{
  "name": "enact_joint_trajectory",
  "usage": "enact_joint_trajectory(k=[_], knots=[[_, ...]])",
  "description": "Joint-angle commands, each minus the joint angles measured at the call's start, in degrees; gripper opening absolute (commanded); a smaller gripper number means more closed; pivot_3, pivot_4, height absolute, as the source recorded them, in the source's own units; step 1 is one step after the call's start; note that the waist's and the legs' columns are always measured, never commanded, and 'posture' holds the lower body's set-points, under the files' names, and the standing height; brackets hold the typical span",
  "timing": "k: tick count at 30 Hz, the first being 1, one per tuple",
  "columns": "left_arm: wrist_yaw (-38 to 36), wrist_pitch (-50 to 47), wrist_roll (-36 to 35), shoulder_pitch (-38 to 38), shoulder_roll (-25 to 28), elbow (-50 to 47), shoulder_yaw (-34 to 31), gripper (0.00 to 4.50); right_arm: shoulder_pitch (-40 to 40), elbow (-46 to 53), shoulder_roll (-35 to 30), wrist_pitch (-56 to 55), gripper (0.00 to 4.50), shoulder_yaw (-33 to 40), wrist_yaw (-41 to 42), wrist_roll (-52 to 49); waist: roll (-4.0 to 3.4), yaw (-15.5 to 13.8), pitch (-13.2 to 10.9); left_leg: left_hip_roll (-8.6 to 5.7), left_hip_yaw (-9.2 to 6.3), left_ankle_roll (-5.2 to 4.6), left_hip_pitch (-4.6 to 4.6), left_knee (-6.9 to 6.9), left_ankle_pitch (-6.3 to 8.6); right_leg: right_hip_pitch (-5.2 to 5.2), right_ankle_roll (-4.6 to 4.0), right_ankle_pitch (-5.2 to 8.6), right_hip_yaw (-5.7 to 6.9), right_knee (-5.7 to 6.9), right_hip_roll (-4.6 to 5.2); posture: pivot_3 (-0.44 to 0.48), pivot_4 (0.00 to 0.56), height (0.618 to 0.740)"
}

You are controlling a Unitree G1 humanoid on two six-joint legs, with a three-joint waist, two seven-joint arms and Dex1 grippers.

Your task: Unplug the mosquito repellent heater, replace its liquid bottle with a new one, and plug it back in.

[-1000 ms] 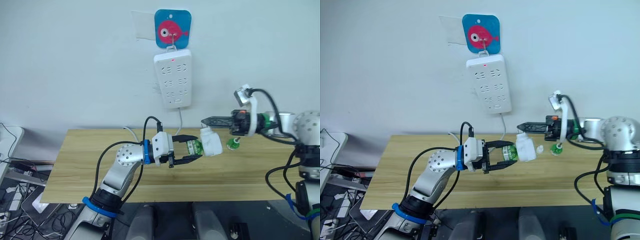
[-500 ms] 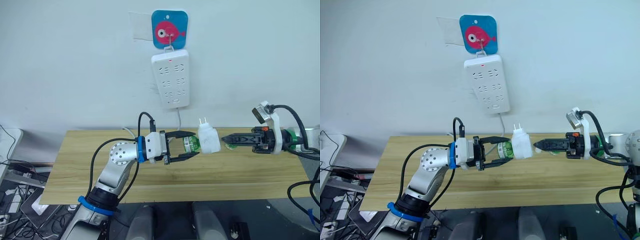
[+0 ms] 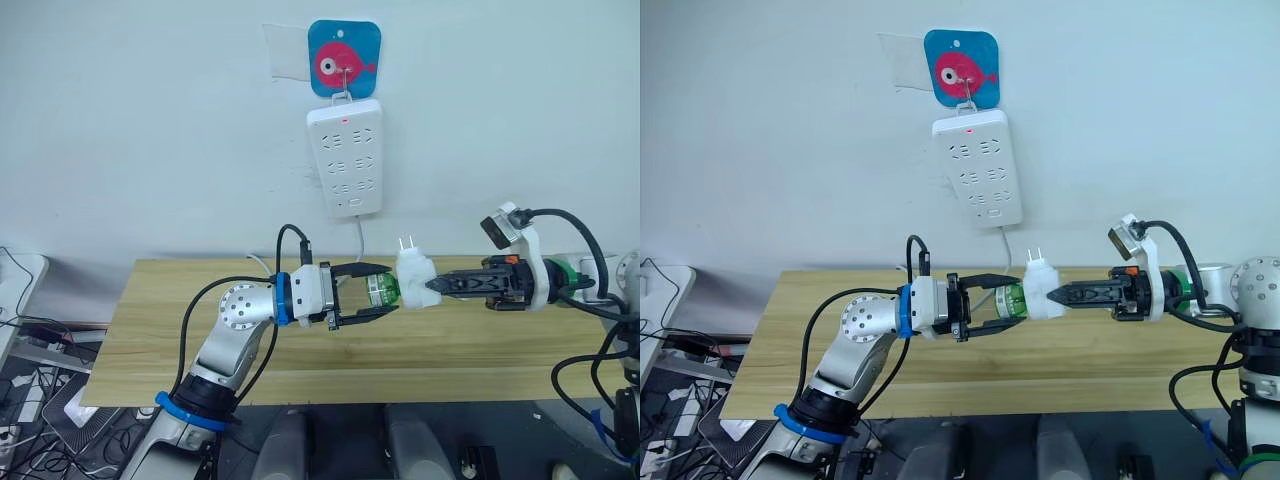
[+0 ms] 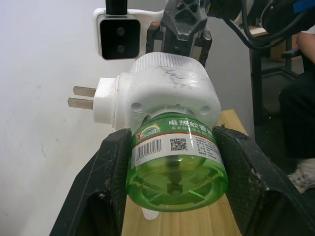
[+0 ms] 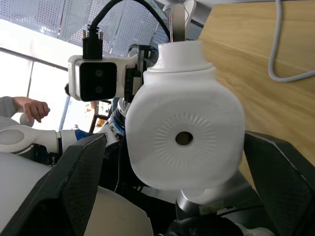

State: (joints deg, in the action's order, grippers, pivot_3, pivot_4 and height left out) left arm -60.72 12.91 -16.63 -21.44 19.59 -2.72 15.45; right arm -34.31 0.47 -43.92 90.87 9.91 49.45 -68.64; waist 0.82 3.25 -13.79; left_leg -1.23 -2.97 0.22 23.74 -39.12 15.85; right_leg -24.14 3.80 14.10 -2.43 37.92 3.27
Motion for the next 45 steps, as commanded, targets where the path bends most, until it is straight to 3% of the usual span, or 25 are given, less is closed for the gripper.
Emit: enact_joint_trajectory(k=[1, 6, 9, 12, 18, 25, 26, 33, 38, 42, 45], knots=[[0.1, 0.5, -0.8, -1.0, -1.0, -2.2, 0.2, 2.26, 0.4, 2.2, 0.9, -1.3, 4.48, 0.3, -1.0, 0.6, 0.00, 0.0, 0.0, 0.00, 0.00, 0.00, 0.00, 0.00, 0.00, 0.00, 0.00, 0.00, 0.00, 0.00, 0.00, -0.096, 0.216, 0.740], [-0.3, 0.1, -1.1, -0.9, -1.1, -2.5, 0.0, 2.26, -0.1, 1.9, 2.5, -0.1, 4.48, 1.3, -2.0, -0.4, 0.00, 0.0, 0.0, 0.00, 0.00, 0.00, 0.00, 0.00, 0.00, 0.00, 0.00, 0.00, 0.00, 0.00, 0.00, -0.096, 0.216, 0.740], [-0.4, 0.1, -1.1, -0.5, -0.8, -2.6, -0.1, 2.26, -0.2, 1.4, 2.3, 1.2, 3.91, 2.1, -1.6, -1.8, 0.00, 0.0, 0.0, 0.00, 0.00, 0.00, 0.00, 0.00, 0.00, 0.00, 0.00, 0.00, 0.00, 0.00, 0.00, -0.093, 0.219, 0.740], [-0.3, -0.1, -1.1, -0.3, -0.8, -2.9, 0.0, 2.26, -0.2, 1.1, 2.9, 1.5, 2.96, 2.7, -2.3, -2.2, 0.00, 0.0, 0.0, 0.00, 0.00, 0.00, 0.00, 0.00, 0.00, 0.00, 0.00, 0.00, 0.00, -0.01, 0.00, -0.091, 0.218, 0.740], [1.1, -2.8, 1.9, -0.4, 1.0, -1.9, 0.2, 2.26, 0.6, 2.2, 5.0, 1.3, 2.95, 3.9, -6.0, -1.9, -0.01, 0.0, 0.0, 0.01, -0.01, 0.00, 0.00, 0.01, 0.00, -0.01, 0.00, 0.00, 0.00, 0.01, -0.01, -0.092, 0.217, 0.740], [5.4, -6.5, 11.4, -2.9, 6.7, -2.1, -0.1, 4.42, 5.9, 8.2, 7.6, -4.8, 2.95, 5.1, -15.2, 3.6, -0.01, 0.0, 0.0, -0.01, -0.01, 0.00, 0.00, 0.01, 0.00, -0.01, 0.00, 0.00, 0.00, 0.03, -0.01, -0.101, 0.216, 0.740], [6.2, -7.8, 12.8, -3.2, 7.1, -2.9, 0.4, 4.50, 6.8, 9.5, 8.2, -5.4, 2.95, 5.1, -16.8, 4.3, -0.01, 0.0, 0.0, -0.01, -0.01, 0.00, 0.00, 0.01, 0.00, -0.01, 0.00, 0.00, 0.00, 0.04, -0.01, -0.103, 0.214, 0.740], [10.8, -15.9, 26.1, -4.6, 6.2, -7.3, 7.8, 4.50, 8.6, 15.6, 15.6, -4.4, 2.95, 7.9, -29.8, 5.1, -0.02, 0.1, 0.0, -0.02, 0.02, 0.01, 0.00, 0.02, -0.01, -0.02, 0.00, 0.00, -0.03, 0.04, 0.00, -0.117, 0.201, 0.740], [15.4, -18.5, 35.6, -7.6, 3.4, -5.2, 12.4, 4.50, 8.3, 17.8, 20.0, -2.3, 2.95, 9.4, -35.6, 4.4, -0.03, 0.1, 0.0, -0.01, -0.02, 0.04, 0.00, 0.02, -0.03, -0.03, 0.00, 0.00, 0.00, 0.07, -0.01, -0.124, 0.196, 0.740], [17.7, -18.9, 38.2, -8.5, 2.4, -3.1, 12.7, 4.50, 8.0, 18.2, 21.8, -0.9, 2.95, 10.7, -37.8, 3.7, -0.04, 0.2, 0.0, -0.02, 0.00, 0.05, 0.00, 0.03, -0.03, -0.03, 0.00, 0.00, -0.01, 0.06, 0.00, -0.128, 0.195, 0.740], [18.4, -19.2, 38.8, -8.8, 2.0, -2.1, 12.3, 3.94, 7.8, 18.1, 22.6, 0.1, 2.95, 11.6, -38.8, 3.1, -0.04, 0.3, 0.0, 0.00, 0.00, 0.05, 0.00, 0.05, -0.03, -0.05, 0.00, 0.00, -0.01, 0.07, -0.01, -0.132, 0.196, 0.740]])
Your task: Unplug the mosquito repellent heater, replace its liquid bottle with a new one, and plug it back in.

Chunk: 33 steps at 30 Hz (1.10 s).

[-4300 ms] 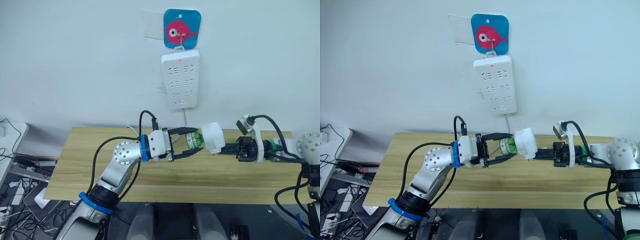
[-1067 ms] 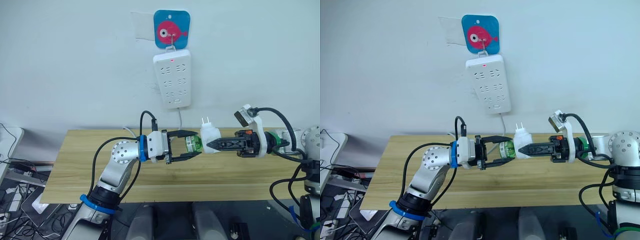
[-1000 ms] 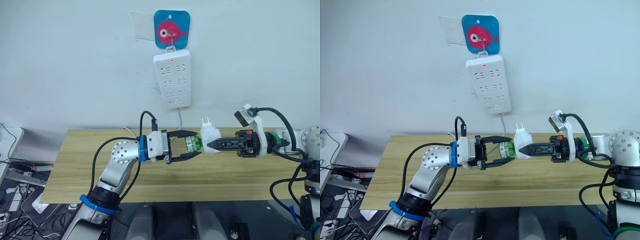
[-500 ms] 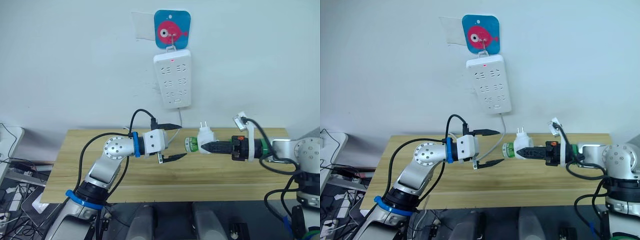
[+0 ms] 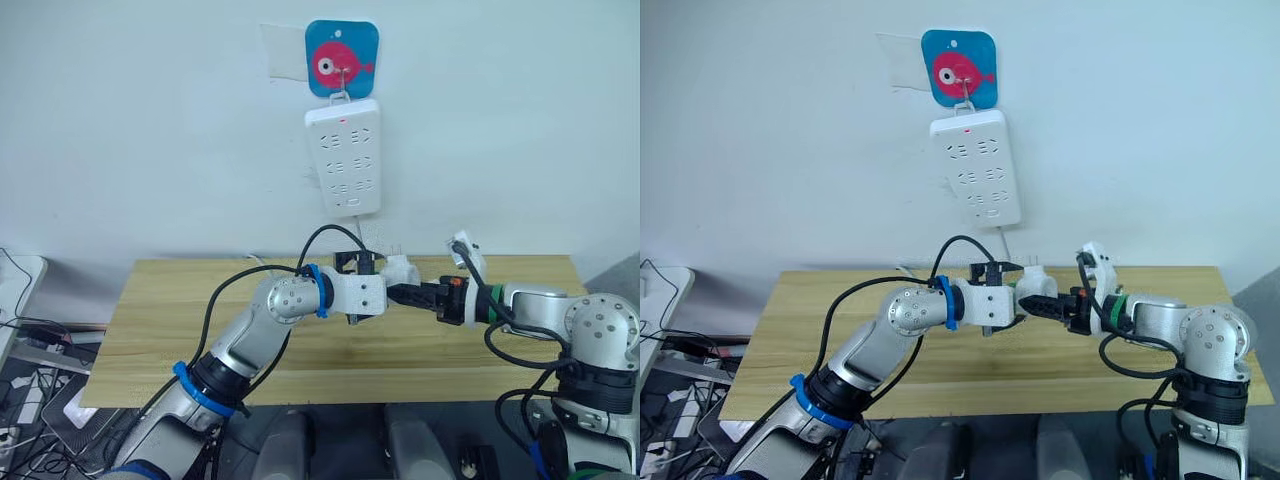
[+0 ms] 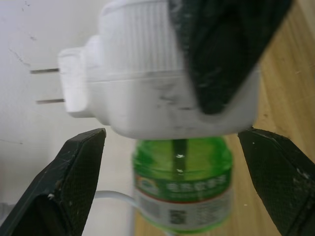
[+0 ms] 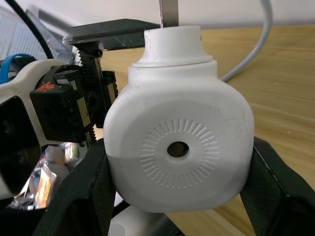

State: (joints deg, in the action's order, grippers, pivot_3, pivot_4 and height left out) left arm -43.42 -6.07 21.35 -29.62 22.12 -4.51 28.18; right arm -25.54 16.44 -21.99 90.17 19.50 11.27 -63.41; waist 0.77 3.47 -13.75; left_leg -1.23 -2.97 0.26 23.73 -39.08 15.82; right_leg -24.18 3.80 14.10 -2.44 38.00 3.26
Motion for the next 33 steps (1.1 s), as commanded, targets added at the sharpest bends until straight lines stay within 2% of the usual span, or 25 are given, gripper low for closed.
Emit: enact_joint_trajectory(k=[1, 5, 6, 17, 19, 22, 27, 33], knots=[[0.7, -0.5, 0.8, -0.5, -0.4, -0.3, -0.3, 3.66, -1.0, 2.2, 1.0, 1.1, 2.95, 2.4, -1.0, -2.4, 0.00, 0.1, 0.0, 0.00, 0.00, 0.00, 0.00, 0.00, 0.00, 0.00, 0.00, 0.00, 0.00, 0.01, 0.00, -0.132, 0.194, 0.740], [0.5, -1.0, 0.5, 0.0, -0.3, -0.4, -0.4, 2.43, -1.3, 2.4, 2.4, 1.8, 2.95, 3.1, -2.3, -3.0, -0.01, 0.3, 0.0, 0.00, 0.01, 0.00, 0.01, 0.00, 0.00, -0.01, 0.00, 0.00, -0.01, 0.02, 0.00, -0.132, 0.194, 0.740], [0.5, -0.9, 0.5, -0.1, -0.3, -0.4, -0.3, 2.25, -1.3, 2.5, 2.7, 1.9, 2.95, 3.2, -2.6, -2.9, -0.01, 0.4, 0.0, -0.01, 0.00, 0.00, 0.00, 0.00, 0.00, 0.00, 0.00, 0.00, -0.01, 0.01, 0.00, -0.133, 0.194, 0.740], [0.7, -0.4, 0.0, -0.5, -0.8, 0.8, -0.7, 2.23, -1.8, 3.9, 4.8, 1.0, 2.95, 2.0, -2.7, -4.2, -0.02, 0.8, 0.0, -0.01, 0.01, 0.01, 0.00, 0.00, -0.01, -0.01, 0.00, 0.00, -0.01, 0.03, 0.01, -0.137, 0.191, 0.740], [1.1, -0.1, -1.7, -0.1, -1.6, 1.1, -1.6, 2.23, -1.6, 5.0, 4.7, -0.2, 3.67, 1.8, -2.0, -4.7, -0.03, 0.8, 0.0, -0.01, 0.01, 0.01, 0.00, 0.00, -0.01, -0.01, 0.00, 0.00, -0.01, 0.03, 0.00, -0.137, 0.191, 0.740], [0.5, -3.0, -7.3, 1.7, -4.4, 0.1, -4.5, 2.23, 0.3, 8.2, 3.5, -3.2, 4.47, 1.5, -0.8, -4.2, -0.07, 1.0, 0.1, -0.01, 0.00, 0.01, 0.01, -0.01, -0.01, -0.01, 0.00, 0.00, 0.00, 0.03, 0.01, -0.143, 0.190, 0.740], [0.4, -5.5, -16.2, 4.2, -8.9, -1.7, -9.1, 2.23, 6.2, 16.7, 3.5, -11.4, 4.47, 1.5, -1.2, -1.8, -0.10, 1.3, 0.1, -0.01, 0.00, 0.01, 0.04, -0.01, -0.01, -0.01, 0.00, 0.00, -0.01, 0.01, 0.02, -0.167, 0.189, 0.740], [0.4, -9.3, -25.2, 6.9, -13.0, -3.4, -12.1, 2.23, 11.7, 24.1, 5.6, -26.2, 4.47, -4.5, -0.1, 5.8, -0.17, 1.8, 0.3, 0.01, 0.01, 0.02, -0.02, -0.01, -0.01, -0.01, 0.01, 0.00, -0.02, 0.06, -0.01, -0.204, 0.190, 0.740]])
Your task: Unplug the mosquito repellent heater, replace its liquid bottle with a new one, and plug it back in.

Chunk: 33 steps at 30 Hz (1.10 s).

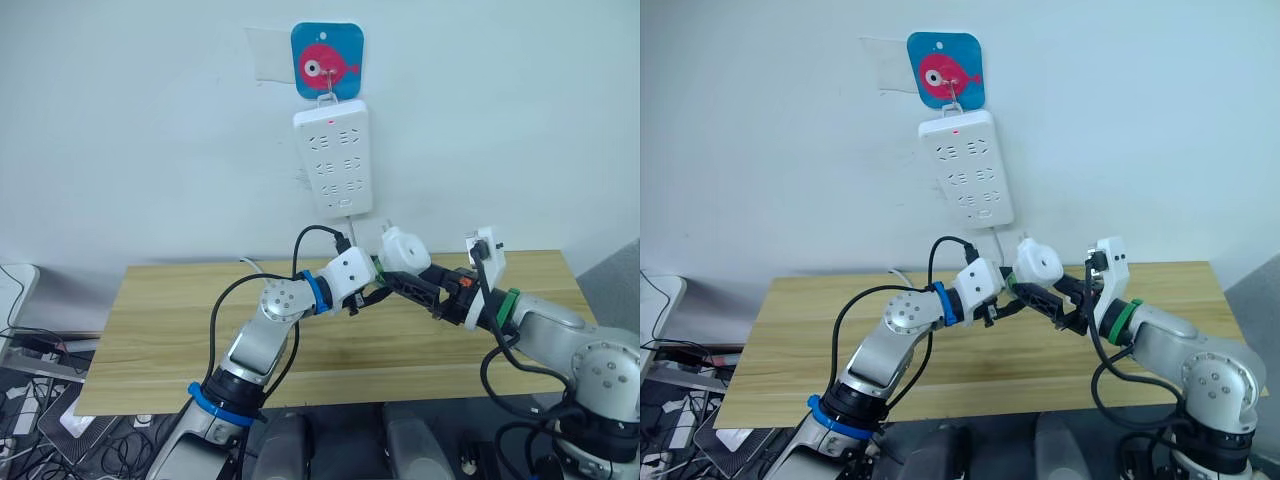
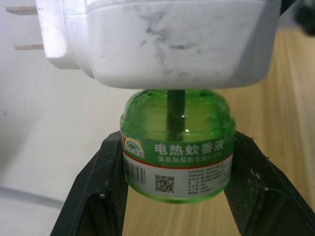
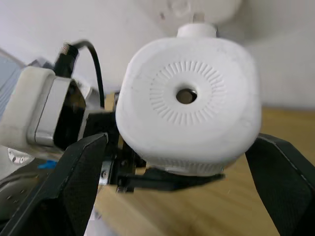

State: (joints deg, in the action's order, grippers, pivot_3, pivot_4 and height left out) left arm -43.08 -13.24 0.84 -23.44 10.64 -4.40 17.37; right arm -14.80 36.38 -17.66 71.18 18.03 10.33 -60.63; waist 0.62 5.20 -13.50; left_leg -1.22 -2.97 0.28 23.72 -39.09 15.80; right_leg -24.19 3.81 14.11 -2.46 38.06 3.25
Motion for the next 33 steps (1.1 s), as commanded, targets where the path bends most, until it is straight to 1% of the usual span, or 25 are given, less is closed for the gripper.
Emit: enact_joint_trajectory(k=[1, 6, 11, 13, 14, 15, 16, 21, 23, 25, 28, 30, 32, 33], knots=[[0.0, -3.1, -5.6, 1.0, -1.9, -3.9, -1.4, 2.23, 1.4, 4.8, 1.7, -9.8, 4.47, -4.8, 0.9, 5.0, -0.02, 0.3, 0.0, 0.00, 0.00, 0.00, 0.00, 0.00, 0.00, 0.00, 0.00, 0.00, 0.00, 0.00, -0.01, -0.204, 0.190, 0.740], [0.3, -7.4, -10.6, 0.3, -3.4, -5.8, -2.3, 2.23, -0.1, 3.4, 6.1, -19.2, 4.47, -10.6, -2.2, 13.1, -0.02, 0.9, 0.1, -0.01, -0.01, 0.06, -0.01, 0.00, -0.04, 0.00, 0.00, 0.00, -0.01, 0.01, 0.00, -0.217, 0.188, 0.740], [1.3, -9.2, -11.9, -0.8, -3.4, -5.8, -2.4, 2.23, -0.5, 1.8, 6.0, -23.9, 4.47, -13.6, -2.0, 18.5, -0.03, 1.3, 0.1, -0.02, -0.02, 0.09, -0.02, 0.00, -0.05, 0.00, 0.00, 0.00, -0.01, -0.01, 0.00, -0.218, 0.186, 0.740], [1.6, -9.3, -12.0, -0.9, -3.1, -5.9, -2.2, 2.23, -0.5, 1.3, 6.1, -25.2, 4.10, -13.9, -1.6, 19.1, -0.04, 1.4, 0.1, -0.01, -0.02, 0.10, -0.02, 0.00, -0.06, 0.00, 0.00, 0.00, -0.01, 0.00, 0.00, -0.218, 0.186, 0.740], [1.8, -9.3, -12.1, -0.9, -3.1, -5.9, -2.2, 2.23, -0.6, 1.0, 5.9, -25.5, 3.84, -14.0, -1.3, 19.2, -0.04, 1.4, 0.1, -0.01, -0.01, 0.11, -0.03, 0.00, -0.06, 0.00, 0.00, 0.00, -0.01, 0.00, -0.01, -0.217, 0.187, 0.740], [2.1, -9.4, -12.3, -0.8, -3.3, -6.0, -2.3, 2.23, -0.7, 0.7, 5.8, -25.8, 3.46, -14.2, -1.0, 19.4, -0.04, 1.4, 0.1, -0.01, -0.01, 0.11, -0.03, 0.00, -0.06, 0.00, 0.00, 0.00, -0.02, 0.01, -0.01, -0.216, 0.188, 0.740], [2.3, -9.6, -12.4, -0.9, -3.3, -6.1, -2.3, 2.23, -0.8, 0.4, 5.7, -26.1, 3.19, -14.2, -0.9, 19.5, -0.04, 1.4, 0.1, -0.01, -0.01, 0.11, -0.03, 0.00, -0.07, 0.00, 0.00, 0.00, -0.02, 0.01, -0.01, -0.213, 0.188, 0.740], [3.2, -8.0, -11.6, -0.6, -3.0, -6.3, -2.1, 2.23, -1.7, -0.5, 6.3, -27.1, 3.14, -14.8, -1.1, 19.4, -0.04, 1.4, 0.1, -0.01, -0.01, 0.11, -0.04, 0.00, -0.07, 0.00, 0.00, 0.00, -0.02, 0.01, -0.01, -0.200, 0.186, 0.740], [3.7, -7.0, -11.5, -0.3, -2.9, -6.4, -2.5, 2.97, -1.7, -0.8, 6.5, -27.3, 3.14, -14.8, -1.2, 19.2, -0.04, 1.4, 0.1, -0.01, -0.01, 0.11, -0.04, 0.00, -0.07, 0.00, 0.00, 0.00, -0.03, 0.01, -0.01, -0.194, 0.184, 0.740], [2.6, -5.8, -12.6, 1.4, -0.9, -8.7, -3.7, 3.58, -1.7, -1.0, 6.5, -27.7, 3.14, -14.9, -1.3, 19.4, -0.04, 1.4, 0.1, -0.01, -0.01, 0.11, -0.04, 0.00, -0.07, 0.00, 0.00, 0.00, -0.03, 0.01, -0.01, -0.194, 0.184, 0.740], [2.2, -6.2, -15.9, 4.4, 2.5, -12.3, -8.4, 4.48, -2.0, -1.4, 5.4, -28.8, 3.14, -15.3, 0.1, 20.9, -0.14, 1.6, 0.2, 0.02, 0.00, 0.12, -0.04, 0.02, -0.07, -0.01, -0.01, 0.00, -0.04, 0.00, -0.01, -0.187, 0.179, 0.740], [2.4, -6.5, -17.6, 5.3, 4.4, -13.6, -11.5, 4.50, -2.1, -1.7, 4.2, -29.7, 3.14, -16.0, 1.5, 22.1, -0.20, 1.6, 0.3, 0.02, 0.00, 0.12, -0.06, 0.03, -0.07, -0.01, -0.01, 0.00, -0.05, 0.02, -0.02, -0.183, 0.179, 0.740], [2.3, -6.7, -19.6, 5.3, 7.0, -13.9, -15.7, 4.50, -2.1, -2.1, 3.6, -30.8, 3.14, -16.5, 2.3, 23.1, -0.19, 1.6, 0.3, 0.02, 0.00, 0.13, -0.08, 0.02, -0.07, 0.00, -0.01, 0.00, -0.04, 0.03, -0.02, -0.168, 0.175, 0.740], [1.3, -7.0, -21.2, 4.4, 9.1, -13.2, -18.5, 4.50, -2.3, -2.3, 3.3, -31.5, 3.14, -16.9, 2.7, 23.8, -0.18, 1.5, 0.3, 0.01, -0.01, 0.13, -0.08, 0.02, -0.07, 0.00, -0.01, 0.00, -0.04, 0.03, -0.03, -0.160, 0.175, 0.740]])
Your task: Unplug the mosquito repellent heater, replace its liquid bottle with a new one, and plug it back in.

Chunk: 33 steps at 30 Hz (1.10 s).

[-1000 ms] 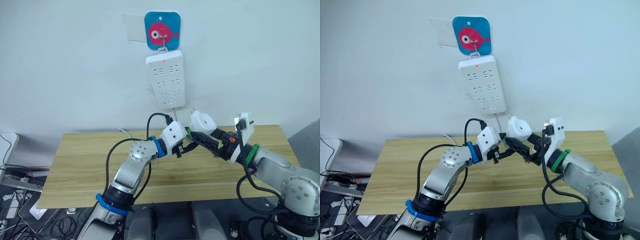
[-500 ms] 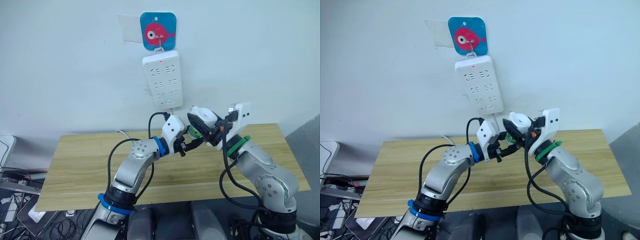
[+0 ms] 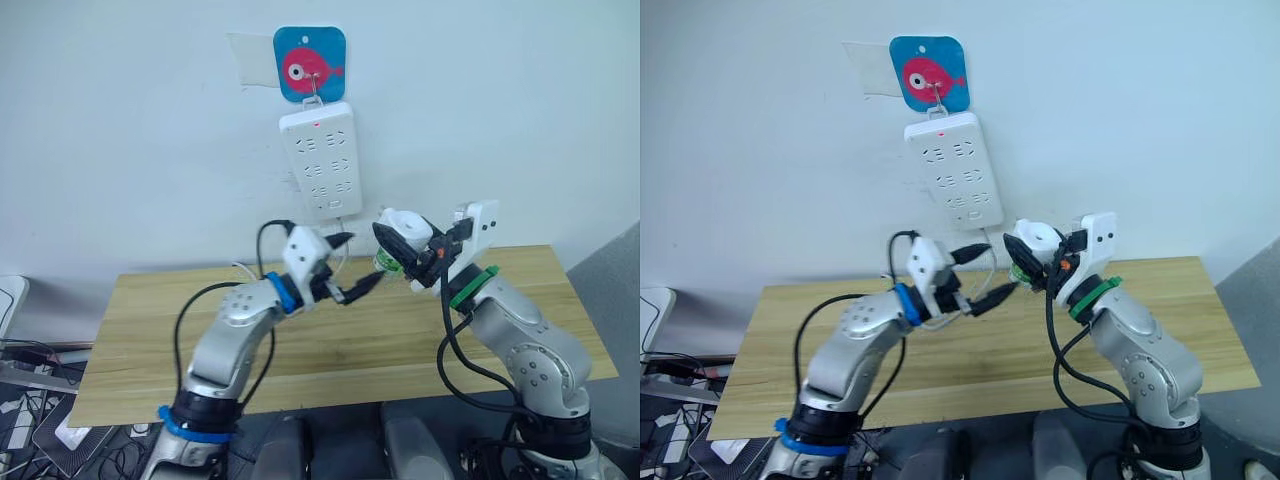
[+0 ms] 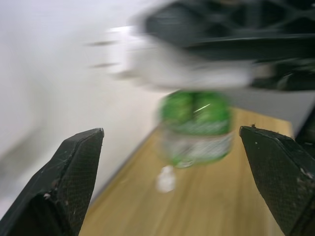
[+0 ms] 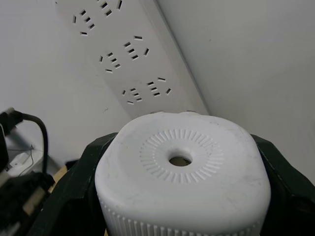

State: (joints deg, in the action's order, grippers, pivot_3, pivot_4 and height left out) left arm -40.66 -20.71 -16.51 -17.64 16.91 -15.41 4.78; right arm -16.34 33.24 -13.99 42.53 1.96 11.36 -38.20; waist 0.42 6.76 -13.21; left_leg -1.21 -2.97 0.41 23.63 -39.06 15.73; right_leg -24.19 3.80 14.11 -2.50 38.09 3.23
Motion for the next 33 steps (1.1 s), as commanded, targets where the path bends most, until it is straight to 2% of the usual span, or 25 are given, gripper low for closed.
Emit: enact_joint_trajectory(k=[1, 5, 12, 23, 31, 33], knots=[[-2.1, 0.4, -5.1, -2.5, 4.9, -0.9, -8.2, 4.50, -1.1, 0.6, -0.6, -3.3, 3.14, -1.2, 2.1, 2.1, 0.01, -0.1, 0.0, 0.00, 0.00, 0.00, 0.00, 0.00, 0.00, 0.00, 0.00, 0.00, 0.00, 0.00, 0.00, -0.153, 0.174, 0.740], [-4.7, 2.2, -5.7, -7.3, 9.4, 5.9, -10.8, 4.50, -2.0, -0.2, -1.3, -4.5, 3.14, -3.0, 4.1, 3.4, 0.01, -0.3, 0.2, -0.03, 0.01, 0.03, 0.00, 0.00, -0.02, 0.00, 0.00, 0.00, 0.01, -0.01, 0.00, -0.131, 0.165, 0.740], [-11.0, 6.6, -4.8, -17.5, 11.5, 20.8, -9.5, 4.50, -4.0, -2.8, -1.6, -5.9, 3.14, -3.4, 6.7, 4.5, 0.48, -0.7, 0.8, -0.07, -0.02, 0.13, -0.01, 0.00, -0.08, 0.01, 0.00, 0.00, 0.03, -0.04, 0.02, -0.130, 0.149, 0.740], [-17.0, 12.1, -3.1, -26.8, 9.6, 36.1, -7.1, 4.50, -4.6, -1.4, -0.1, -4.9, 3.14, -3.2, 5.1, 4.4, 0.57, -0.2, 1.1, -0.06, -0.03, 0.37, 0.00, 0.03, -0.21, -0.02, 0.00, 0.00, 0.02, -0.01, 0.01, -0.168, 0.136, 0.740], [-20.8, 14.4, -2.8, -29.6, 7.9, 40.3, -6.1, 4.50, -3.7, 0.4, 0.4, -4.6, 3.14, -5.1, 4.6, 5.0, 0.58, -0.1, 1.3, -0.06, -0.03, 0.39, 0.00, 0.02, -0.22, -0.03, 0.00, 0.00, 0.02, 0.01, 0.02, -0.171, 0.134, 0.740], [-21.0, 14.4, -2.9, -29.9, 7.5, 40.4, -6.4, 4.09, -4.3, 0.4, 0.8, -4.4, 3.14, -5.5, 4.2, 5.2, 0.58, 0.2, 1.3, -0.06, -0.03, 0.39, 0.00, 0.02, -0.23, -0.03, 0.00, 0.00, 0.02, 0.01, 0.02, -0.167, 0.136, 0.740]])
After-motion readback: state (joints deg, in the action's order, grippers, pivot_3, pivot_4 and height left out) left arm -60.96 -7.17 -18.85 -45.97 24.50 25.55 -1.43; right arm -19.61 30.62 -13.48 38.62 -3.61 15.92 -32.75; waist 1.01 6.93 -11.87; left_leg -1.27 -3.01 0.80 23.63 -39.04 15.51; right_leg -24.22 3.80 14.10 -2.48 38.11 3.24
